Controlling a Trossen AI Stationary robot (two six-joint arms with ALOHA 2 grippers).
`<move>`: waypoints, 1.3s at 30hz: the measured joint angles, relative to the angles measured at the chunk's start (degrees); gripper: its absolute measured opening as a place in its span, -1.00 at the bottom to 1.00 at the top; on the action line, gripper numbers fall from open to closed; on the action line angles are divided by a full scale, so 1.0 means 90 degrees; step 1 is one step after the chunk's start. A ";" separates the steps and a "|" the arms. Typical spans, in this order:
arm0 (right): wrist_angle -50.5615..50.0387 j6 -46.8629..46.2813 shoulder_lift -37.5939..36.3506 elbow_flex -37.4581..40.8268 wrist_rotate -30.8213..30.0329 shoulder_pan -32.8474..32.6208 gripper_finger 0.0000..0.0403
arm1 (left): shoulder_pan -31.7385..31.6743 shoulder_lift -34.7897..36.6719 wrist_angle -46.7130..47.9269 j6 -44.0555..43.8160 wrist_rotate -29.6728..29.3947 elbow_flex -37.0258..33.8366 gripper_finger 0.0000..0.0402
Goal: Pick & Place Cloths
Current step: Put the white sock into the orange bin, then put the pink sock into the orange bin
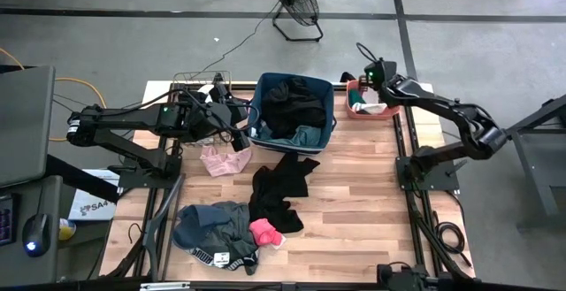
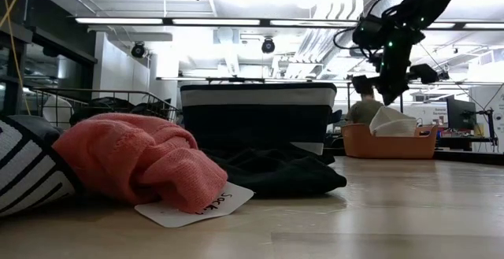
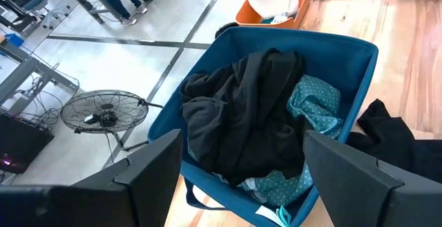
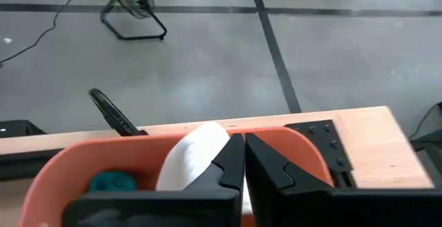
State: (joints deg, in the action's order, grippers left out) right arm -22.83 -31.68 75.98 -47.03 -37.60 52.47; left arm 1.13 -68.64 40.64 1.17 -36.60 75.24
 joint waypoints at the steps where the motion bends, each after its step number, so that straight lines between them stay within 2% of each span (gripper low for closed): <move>1: 0.0047 -0.0002 0.0067 -0.0002 0.0044 0.0048 -0.98 | 0.0000 -0.0001 0.0000 0.0000 0.0000 0.0000 0.46; 8: 0.0192 -0.0005 0.0799 -0.0002 0.0333 0.0215 -0.98 | 0.0001 -0.0001 0.0035 0.0000 0.0008 0.0000 0.46; 20: -0.0111 -0.0002 0.1516 -0.0002 0.1503 0.0225 -0.98 | 0.0000 -0.0002 0.0129 -0.0046 0.0017 0.0000 0.46; 24: -0.0110 0.0023 0.1477 -0.0002 0.1461 0.0162 -0.98 | 0.0000 -0.0002 0.0144 -0.0049 0.0019 0.0000 0.46; 32: -0.0101 0.0060 0.0834 -0.0002 0.0735 -0.0144 -0.98 | 0.0001 -0.0002 0.0151 -0.0051 0.0019 0.0000 0.46; 39: -0.0340 0.0322 0.0114 -0.0002 0.0762 -0.0624 -0.98 | 0.0000 -0.0002 0.0276 -0.0115 0.0018 0.0000 0.46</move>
State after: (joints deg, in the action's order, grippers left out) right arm -25.89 -28.78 77.00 -47.05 -30.75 46.86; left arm 1.13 -68.66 43.12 0.13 -36.43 75.24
